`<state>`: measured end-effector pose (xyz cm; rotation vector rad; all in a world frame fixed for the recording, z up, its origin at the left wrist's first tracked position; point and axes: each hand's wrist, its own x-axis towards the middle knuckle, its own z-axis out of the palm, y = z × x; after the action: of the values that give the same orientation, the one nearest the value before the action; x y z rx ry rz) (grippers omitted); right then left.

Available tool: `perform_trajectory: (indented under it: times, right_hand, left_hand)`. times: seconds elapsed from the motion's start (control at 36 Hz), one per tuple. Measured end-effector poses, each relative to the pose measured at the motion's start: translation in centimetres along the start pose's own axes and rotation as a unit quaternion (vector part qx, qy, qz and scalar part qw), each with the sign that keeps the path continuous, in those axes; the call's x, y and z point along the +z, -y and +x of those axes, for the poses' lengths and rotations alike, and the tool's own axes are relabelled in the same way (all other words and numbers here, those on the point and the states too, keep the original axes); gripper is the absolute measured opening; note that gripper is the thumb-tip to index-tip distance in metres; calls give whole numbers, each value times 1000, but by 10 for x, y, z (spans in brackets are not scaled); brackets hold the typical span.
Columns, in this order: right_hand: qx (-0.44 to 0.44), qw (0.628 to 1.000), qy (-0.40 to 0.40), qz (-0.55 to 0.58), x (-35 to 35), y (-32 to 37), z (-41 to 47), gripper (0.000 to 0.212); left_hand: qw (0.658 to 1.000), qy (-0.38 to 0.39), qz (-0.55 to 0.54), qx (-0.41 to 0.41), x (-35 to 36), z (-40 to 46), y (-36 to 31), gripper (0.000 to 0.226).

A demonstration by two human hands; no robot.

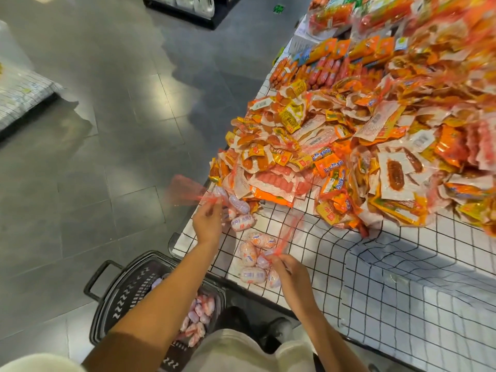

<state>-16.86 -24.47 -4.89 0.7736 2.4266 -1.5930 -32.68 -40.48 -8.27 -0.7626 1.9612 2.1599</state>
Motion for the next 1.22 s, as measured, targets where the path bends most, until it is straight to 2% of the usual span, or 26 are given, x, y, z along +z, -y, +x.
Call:
perform_trajectory:
  times: [0.11,0.25,0.42,0.56,0.69,0.83,0.97,1.22]
  right_hand:
    - [9,1000,-12,-8,-1,3,-1,23]
    - [-20,995,-35,95,-3,14,-11,13]
    - [-17,991,-1,133,-18,36,-24,18]
    - [-91,991,31,96,-35,54,-35,25]
    - [-179,974,73,115,-42,71,-44,28]
    - [-238,950,173,107,-39,69,-53,24]
    - [-238,918,307,80,-20,63,-67,20]
    - [-210,875,435,-12,27,35,-100,22]
  left_hand:
    - [998,2,38,58,1,-7,-11,26]
    - [994,27,44,101,-10,-25,-27,34]
    - [988,23,53,144,-36,-58,-43,33]
    - [978,-16,83,193,-68,-101,-56,31]
    - [966,-77,100,226,-118,-164,-52,31]
    - [960,-175,117,184,-168,-231,-17,30]
    - [952,-265,114,107,-202,-294,33,32]
    - [916,-398,40,34,-219,-379,78,32]
